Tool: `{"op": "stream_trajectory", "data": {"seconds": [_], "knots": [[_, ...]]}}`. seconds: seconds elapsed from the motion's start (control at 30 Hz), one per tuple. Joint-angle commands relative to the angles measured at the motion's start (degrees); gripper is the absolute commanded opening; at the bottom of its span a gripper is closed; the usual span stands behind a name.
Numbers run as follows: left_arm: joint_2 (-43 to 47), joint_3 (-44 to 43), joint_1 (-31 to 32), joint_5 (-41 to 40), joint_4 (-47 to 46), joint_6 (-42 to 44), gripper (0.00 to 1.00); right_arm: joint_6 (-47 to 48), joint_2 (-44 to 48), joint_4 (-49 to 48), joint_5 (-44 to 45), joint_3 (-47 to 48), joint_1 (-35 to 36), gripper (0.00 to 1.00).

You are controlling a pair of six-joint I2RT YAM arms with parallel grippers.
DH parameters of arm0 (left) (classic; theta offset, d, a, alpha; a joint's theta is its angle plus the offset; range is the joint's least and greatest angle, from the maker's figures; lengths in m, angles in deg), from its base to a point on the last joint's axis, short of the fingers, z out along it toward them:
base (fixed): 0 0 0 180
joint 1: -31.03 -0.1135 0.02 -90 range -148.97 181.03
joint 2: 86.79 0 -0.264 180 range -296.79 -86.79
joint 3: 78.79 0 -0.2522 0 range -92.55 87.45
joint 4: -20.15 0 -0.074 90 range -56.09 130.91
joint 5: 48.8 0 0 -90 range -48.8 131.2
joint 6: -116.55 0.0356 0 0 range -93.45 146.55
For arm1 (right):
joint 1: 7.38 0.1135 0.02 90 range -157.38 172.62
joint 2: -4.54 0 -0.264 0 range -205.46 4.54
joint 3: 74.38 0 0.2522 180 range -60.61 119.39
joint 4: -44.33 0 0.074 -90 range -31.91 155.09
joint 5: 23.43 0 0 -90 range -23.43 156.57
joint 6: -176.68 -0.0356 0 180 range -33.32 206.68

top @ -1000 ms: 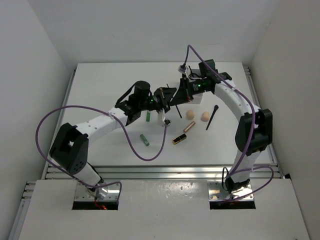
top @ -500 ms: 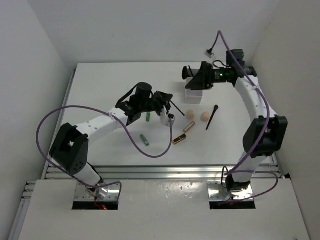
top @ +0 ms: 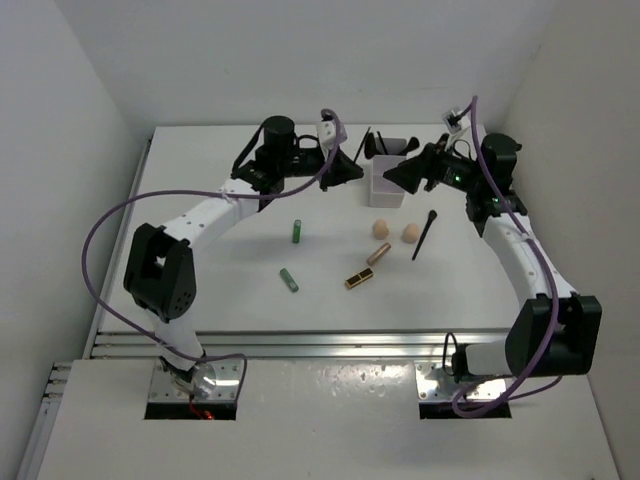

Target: Organize the makeup

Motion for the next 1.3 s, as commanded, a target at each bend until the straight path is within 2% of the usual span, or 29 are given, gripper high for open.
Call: {"op": "stream_trajectory", "data": {"seconds": [0.0, 0.1, 0.43, 0.57, 0.6, 0.7, 0.73, 0.77, 0.83, 0.87, 0.9, 0.93, 0.97, 1.0, 1.03, 1.07, 1.1, 1.13, 1.27], "knots": [[-2.1, -3.2, 0.3, 9.3, -6.1, -18.6, 0.0, -10.2, -1.2, -24.8, 0.9, -1.4, 1.9, 0.7], [-2.6, -3.8, 0.8, 8.8, -5.5, -18.6, 0.0, -13.2, -2.5, -32.3, 2.1, -1.4, 4.7, 0.7], [-2.6, -3.8, 1.4, 7.0, -2.4, -16.2, 0.0, -13.9, -6.3, -33.2, 5.1, 1.7, 9.3, 0.62], [-2.6, -3.8, 2.5, 7.0, -0.3, -14.2, 0.0, -13.2, -8.0, -33.4, 7.2, 1.9, 9.4, 0.53], [-2.6, -3.8, 2.5, 7.0, -0.3, -13.6, 0.0, -13.2, -8.2, -33.5, 8.4, 1.9, 9.5, 0.49], [-2.6, -4.4, 2.5, 6.4, 0.2, -13.0, 0.0, -13.8, -8.9, -34.4, 9.4, 2.3, 9.6, 0.27], [-3.1, -4.4, 2.5, 6.4, 0.8, -13.0, 0.0, -13.9, -8.9, -34.9, 9.6, 2.1, 9.6, 0.09], [-3.1, -4.4, 2.5, 6.4, 0.8, -13.0, 0.0, -13.9, -9.0, -35.0, 10.6, 2.2, 9.5, 0.0], [-3.7, -4.9, 2.5, 5.9, 1.5, -13.0, 0.0, -13.2, -8.8, -34.8, 11.3, 1.9, 9.6, 0.0], [-3.7, -5.6, 2.5, 4.7, 2.3, -13.0, 0.06, -12.4, -8.9, -34.5, 11.5, 1.9, 9.5, 0.0], [-4.4, -5.6, 2.5, 3.8, 3.6, -13.0, 0.38, -11.1, -8.8, -34.2, 11.5, 2.1, 9.6, 0.0], [-4.4, -6.1, 1.9, 1.8, 4.4, -13.0, 0.67, -10.3, -8.8, -33.6, 12.1, 2.1, 9.5, 0.0], [-5.0, -6.8, 1.9, 0.6, 5.1, -12.0, 0.99, -7.6, -8.6, -30.1, 12.8, 2.3, 9.4, 0.0], [-5.0, -6.8, 1.4, -1.2, 7.0, -10.7, 0.99, -4.0, -8.5, -28.6, 13.7, 2.8, 9.4, 0.0], [-5.6, -7.4, 0.6, -6.6, 8.0, -9.9, 0.99, -2.4, -8.6, -27.1, 18.3, 3.0, 9.4, 0.0], [-5.6, -7.5, 0.6, -9.9, 8.9, -8.8, 0.99, 3.6, -8.9, -23.1, 20.2, 3.5, 9.3, 0.0], [-5.6, -7.5, -0.9, -13.4, 10.6, -6.7, 0.99, 5.5, -9.7, -22.1, 21.9, 5.3, 9.0, 0.0], [-5.6, -7.5, -1.4, -20.0, 11.3, -5.7, 0.99, 7.1, -10.3, -20.4, 27.9, 6.1, 8.9, 0.0], [-5.1, -6.1, -4.6, -31.2, 13.3, -0.9, 0.99, 15.0, -16.9, -20.1, 39.8, 12.7, 8.0, 0.0]]}}
